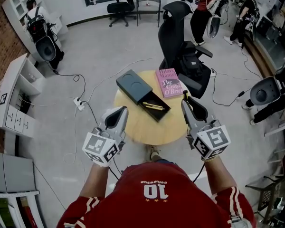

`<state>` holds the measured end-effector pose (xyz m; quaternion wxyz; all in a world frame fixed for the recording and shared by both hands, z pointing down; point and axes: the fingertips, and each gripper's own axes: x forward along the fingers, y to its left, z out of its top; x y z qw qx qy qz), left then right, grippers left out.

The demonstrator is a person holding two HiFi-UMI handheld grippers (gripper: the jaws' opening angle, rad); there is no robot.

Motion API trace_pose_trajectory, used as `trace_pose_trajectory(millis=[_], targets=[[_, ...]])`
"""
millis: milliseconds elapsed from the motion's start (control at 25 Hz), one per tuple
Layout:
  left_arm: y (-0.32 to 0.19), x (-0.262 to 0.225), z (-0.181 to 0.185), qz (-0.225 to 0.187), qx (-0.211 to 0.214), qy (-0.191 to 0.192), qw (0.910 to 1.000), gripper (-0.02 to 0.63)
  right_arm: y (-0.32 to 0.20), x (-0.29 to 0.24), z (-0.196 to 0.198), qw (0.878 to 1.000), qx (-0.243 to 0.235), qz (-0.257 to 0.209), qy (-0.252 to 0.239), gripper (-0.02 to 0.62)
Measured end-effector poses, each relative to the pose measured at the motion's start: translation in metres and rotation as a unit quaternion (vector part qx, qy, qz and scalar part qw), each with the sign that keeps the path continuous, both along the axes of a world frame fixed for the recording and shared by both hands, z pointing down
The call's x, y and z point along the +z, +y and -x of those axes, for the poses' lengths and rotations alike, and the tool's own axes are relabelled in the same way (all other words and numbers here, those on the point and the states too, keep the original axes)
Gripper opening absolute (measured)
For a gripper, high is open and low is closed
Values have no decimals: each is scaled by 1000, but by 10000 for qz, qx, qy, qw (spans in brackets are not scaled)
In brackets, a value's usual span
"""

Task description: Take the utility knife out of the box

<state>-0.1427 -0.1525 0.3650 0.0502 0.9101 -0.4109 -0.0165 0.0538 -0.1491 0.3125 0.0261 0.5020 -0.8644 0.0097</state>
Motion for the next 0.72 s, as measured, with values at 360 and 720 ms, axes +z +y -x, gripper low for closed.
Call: trace_pose_trajectory(millis=[360,720], targets=[[-2,-8,-8,-201,96,-175,9996,3,5,-2,1,10000,78,36,-46,60],[1,-14,-23,-616,375,-709,9949,35,8,-3,3,10000,-15,43,-81,60]])
